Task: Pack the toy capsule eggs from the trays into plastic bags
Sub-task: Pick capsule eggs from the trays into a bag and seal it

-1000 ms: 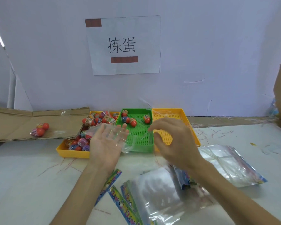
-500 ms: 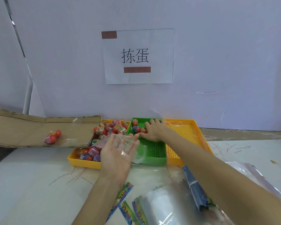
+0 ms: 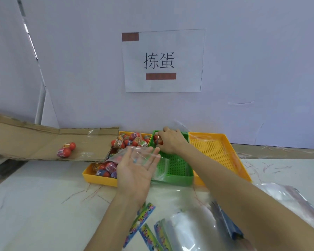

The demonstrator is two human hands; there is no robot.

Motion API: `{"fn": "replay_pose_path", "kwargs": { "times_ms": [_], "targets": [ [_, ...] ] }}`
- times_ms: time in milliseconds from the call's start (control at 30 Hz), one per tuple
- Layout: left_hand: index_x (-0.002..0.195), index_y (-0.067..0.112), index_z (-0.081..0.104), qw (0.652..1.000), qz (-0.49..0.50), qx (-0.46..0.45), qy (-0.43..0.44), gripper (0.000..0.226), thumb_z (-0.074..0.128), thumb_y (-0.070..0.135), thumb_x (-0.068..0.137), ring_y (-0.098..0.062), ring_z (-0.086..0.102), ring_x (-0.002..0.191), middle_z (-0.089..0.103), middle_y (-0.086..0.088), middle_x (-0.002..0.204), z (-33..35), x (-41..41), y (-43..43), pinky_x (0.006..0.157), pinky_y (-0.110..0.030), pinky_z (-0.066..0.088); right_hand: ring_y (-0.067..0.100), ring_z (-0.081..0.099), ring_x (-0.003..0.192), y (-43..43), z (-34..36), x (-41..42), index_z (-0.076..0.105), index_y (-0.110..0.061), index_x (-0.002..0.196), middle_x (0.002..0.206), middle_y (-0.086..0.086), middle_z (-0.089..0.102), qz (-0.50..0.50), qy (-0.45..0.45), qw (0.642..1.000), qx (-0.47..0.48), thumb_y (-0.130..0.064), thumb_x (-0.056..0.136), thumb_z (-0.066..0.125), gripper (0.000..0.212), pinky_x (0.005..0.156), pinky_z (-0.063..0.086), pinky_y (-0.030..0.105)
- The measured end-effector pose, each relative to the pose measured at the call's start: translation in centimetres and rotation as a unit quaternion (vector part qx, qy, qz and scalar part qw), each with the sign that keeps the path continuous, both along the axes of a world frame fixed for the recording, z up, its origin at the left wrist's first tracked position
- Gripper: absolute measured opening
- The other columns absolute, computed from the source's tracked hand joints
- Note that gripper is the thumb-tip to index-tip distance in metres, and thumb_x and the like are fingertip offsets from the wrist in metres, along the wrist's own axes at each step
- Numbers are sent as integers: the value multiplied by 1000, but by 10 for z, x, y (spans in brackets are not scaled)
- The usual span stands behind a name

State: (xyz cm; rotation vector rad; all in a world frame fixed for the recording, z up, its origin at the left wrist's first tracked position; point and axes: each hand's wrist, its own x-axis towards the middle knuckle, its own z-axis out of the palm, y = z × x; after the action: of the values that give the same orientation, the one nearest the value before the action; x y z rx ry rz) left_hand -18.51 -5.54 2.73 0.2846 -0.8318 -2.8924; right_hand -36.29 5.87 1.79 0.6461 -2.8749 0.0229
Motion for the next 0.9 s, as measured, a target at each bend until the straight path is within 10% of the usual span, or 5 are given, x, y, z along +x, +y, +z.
{"fn": "replay_pose_path", "kwargs": {
  "times_ms": [300, 500, 733, 900],
  "targets": [
    [143, -7, 49, 1000, 6, 22, -1, 56, 43, 36, 107, -40, 68, 111, 58, -32, 137, -1, -5, -8, 95, -47, 53, 25, 64, 89, 20, 24, 25, 66, -14, 94, 91, 2, 67, 0, 37, 986, -164, -25, 84, 69, 15, 69, 49, 31],
    [140, -9, 51, 999, 16, 30, -4, 55, 46, 34, 106, -37, 73, 101, 61, -31, 133, 1, -4, -6, 90, -45, 56, 3, 63, 70, 54, 48, 128, 68, -33, 88, 81, -10, 68, 105, 27, 841, -530, -34, 75, 78, 17, 60, 48, 13],
    [138, -11, 50, 999, -15, 28, 6, 59, 44, 38, 105, -44, 57, 129, 52, -34, 142, -1, 4, -1, 117, -52, 37, 15, 62, 79, 46, 25, 187, 72, -26, 101, 96, -12, 61, 191, 78, 870, -447, -20, 80, 84, 26, 64, 50, 27],
    [127, -9, 58, 998, -56, 4, -15, 58, 44, 41, 102, -40, 67, 106, 66, -28, 126, -3, 4, 2, 97, -49, 48, 13, 55, 73, 42, 9, 179, 74, -30, 104, 92, -12, 53, 154, 93, 882, -435, -28, 77, 86, 30, 59, 41, 16]
  ]
}}
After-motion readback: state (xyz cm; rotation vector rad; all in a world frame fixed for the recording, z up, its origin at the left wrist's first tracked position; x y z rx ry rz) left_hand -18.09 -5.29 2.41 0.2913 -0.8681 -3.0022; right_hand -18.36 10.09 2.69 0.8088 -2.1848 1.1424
